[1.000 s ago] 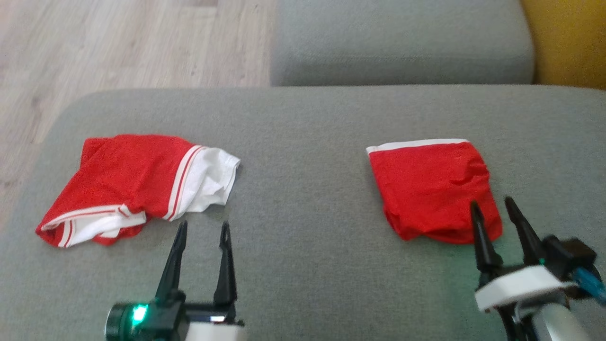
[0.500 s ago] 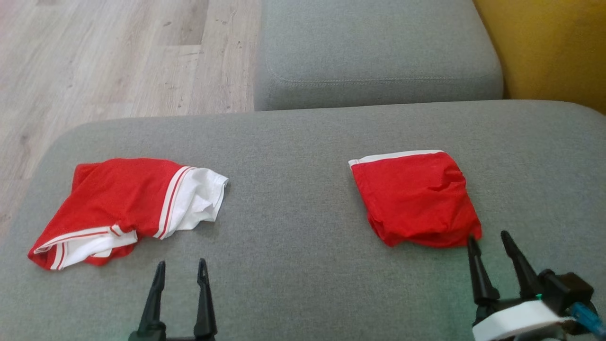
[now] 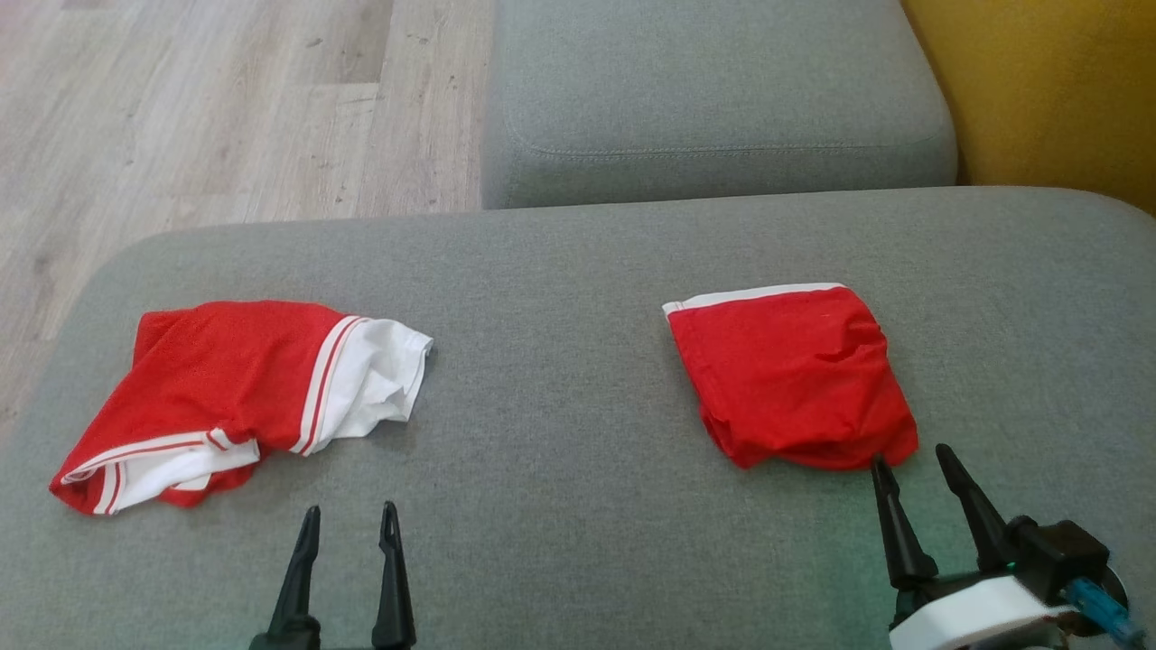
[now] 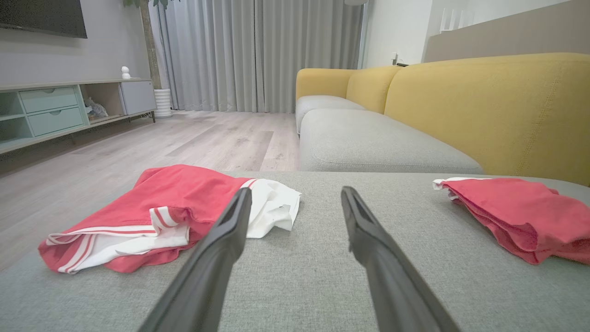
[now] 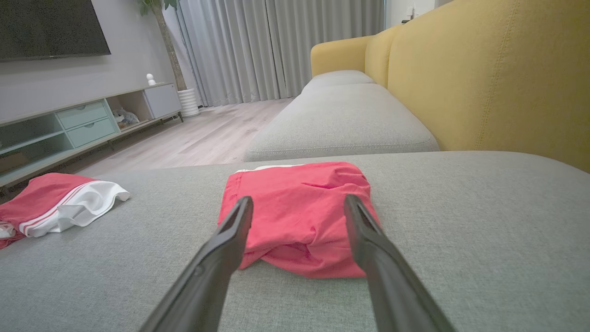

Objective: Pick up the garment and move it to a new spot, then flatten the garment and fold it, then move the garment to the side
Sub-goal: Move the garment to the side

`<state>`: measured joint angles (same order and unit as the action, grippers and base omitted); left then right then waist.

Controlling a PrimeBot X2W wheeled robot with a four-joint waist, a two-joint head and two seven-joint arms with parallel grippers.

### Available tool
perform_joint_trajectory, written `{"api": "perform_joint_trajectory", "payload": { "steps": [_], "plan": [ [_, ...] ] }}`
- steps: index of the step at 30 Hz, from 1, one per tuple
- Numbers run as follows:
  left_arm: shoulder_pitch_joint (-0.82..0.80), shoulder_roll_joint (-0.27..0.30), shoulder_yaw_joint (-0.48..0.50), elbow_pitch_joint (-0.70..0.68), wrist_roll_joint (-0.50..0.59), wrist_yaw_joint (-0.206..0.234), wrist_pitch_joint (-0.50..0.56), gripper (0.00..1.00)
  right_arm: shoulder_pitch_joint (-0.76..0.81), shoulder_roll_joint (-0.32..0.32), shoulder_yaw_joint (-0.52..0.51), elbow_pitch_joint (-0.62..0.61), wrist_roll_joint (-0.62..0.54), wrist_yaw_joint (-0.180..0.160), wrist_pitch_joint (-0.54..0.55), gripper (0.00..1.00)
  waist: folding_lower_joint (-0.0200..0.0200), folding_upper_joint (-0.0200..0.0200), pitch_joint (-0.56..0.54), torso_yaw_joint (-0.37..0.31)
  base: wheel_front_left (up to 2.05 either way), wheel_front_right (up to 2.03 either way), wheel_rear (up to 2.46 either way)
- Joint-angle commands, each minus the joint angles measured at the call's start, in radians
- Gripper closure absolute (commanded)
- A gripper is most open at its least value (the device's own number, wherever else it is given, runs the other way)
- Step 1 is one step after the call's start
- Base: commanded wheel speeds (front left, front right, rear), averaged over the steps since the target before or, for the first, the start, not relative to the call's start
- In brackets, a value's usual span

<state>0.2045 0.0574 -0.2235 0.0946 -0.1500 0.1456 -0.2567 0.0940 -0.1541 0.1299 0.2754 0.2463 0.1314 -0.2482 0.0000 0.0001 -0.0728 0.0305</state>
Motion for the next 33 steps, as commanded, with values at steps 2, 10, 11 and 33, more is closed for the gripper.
{"api": "perform_joint_trajectory", "payload": {
  "steps": [2,10,11,33],
  "plan": [
    [-0.052,-0.007,0.031,-0.024,0.001,-0.004,-0.005,0.0,-0.038,-0.022,0.023,-0.026,-0.006,-0.001,-0.013,0.0,0.0,-0.0001,0.001,0.003,0.0,0.0,0.0],
    [-0.069,-0.007,0.031,-0.014,0.004,-0.013,-0.005,0.0,-0.042,-0.018,0.016,-0.022,-0.011,-0.001,-0.014,0.0,0.0,-0.0001,0.01,0.015,0.0,0.0,0.0],
    [-0.07,-0.007,0.033,-0.014,0.005,-0.014,-0.005,0.0,-0.043,-0.016,0.013,-0.023,-0.011,-0.001,-0.014,0.0,0.0,-0.0001,0.011,0.017,0.0,0.0,0.0],
    [-0.099,-0.007,0.027,-0.033,0.035,-0.023,-0.005,0.0,-0.047,-0.038,-0.014,-0.019,-0.005,-0.001,-0.014,0.0,0.0,-0.0001,0.066,0.027,0.0,0.0,0.0]
  ]
}}
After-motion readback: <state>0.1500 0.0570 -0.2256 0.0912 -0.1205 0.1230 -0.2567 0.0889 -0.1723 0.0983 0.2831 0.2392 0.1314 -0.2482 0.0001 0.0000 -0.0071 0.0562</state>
